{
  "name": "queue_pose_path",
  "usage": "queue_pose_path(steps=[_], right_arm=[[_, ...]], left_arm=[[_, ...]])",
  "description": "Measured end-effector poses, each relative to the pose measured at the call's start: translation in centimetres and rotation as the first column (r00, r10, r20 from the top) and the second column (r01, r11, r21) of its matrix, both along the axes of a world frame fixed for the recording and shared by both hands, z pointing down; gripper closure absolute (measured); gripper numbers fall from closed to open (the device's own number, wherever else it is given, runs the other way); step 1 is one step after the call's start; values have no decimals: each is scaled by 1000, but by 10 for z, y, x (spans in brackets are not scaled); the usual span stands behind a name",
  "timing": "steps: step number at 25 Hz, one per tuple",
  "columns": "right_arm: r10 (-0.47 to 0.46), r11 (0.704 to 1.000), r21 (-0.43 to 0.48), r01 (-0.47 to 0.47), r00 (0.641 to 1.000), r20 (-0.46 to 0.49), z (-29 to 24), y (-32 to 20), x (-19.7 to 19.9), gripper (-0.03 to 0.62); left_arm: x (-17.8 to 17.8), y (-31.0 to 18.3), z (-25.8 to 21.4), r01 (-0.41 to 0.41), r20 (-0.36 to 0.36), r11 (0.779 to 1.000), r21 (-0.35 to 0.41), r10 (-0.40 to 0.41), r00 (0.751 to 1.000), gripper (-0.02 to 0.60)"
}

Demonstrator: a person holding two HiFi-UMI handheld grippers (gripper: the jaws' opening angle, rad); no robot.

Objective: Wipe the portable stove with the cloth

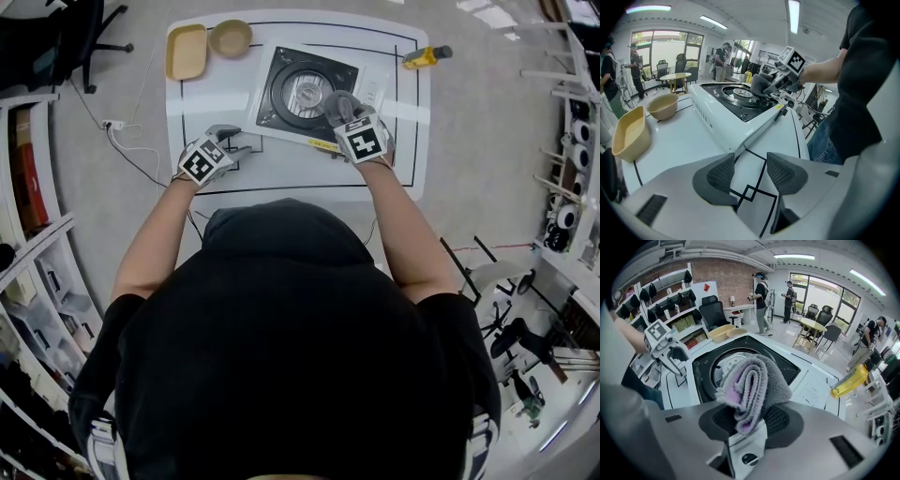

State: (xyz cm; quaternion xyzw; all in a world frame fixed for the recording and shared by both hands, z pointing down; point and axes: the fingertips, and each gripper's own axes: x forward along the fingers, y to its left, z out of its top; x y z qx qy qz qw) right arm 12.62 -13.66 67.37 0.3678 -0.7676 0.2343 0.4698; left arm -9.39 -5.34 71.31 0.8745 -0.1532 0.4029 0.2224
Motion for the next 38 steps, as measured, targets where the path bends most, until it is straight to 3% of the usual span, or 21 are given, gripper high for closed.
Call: queue_pose_path(steps=[8,18,38], right_arm=[[-83,996,-15,84,996,25,0,40,-34,436],[-200,980,11,200,979,47,-2,46,-74,436],[-227,974,1,228,972,63,-4,51,-75,436]], left_arm=[[1,2,1,-1,8,1000,2,1,1000,342],[2,3,2,7,9,1000,5,-7,1000,341],[4,14,0,-10,33,1000,-7,10,999,339]])
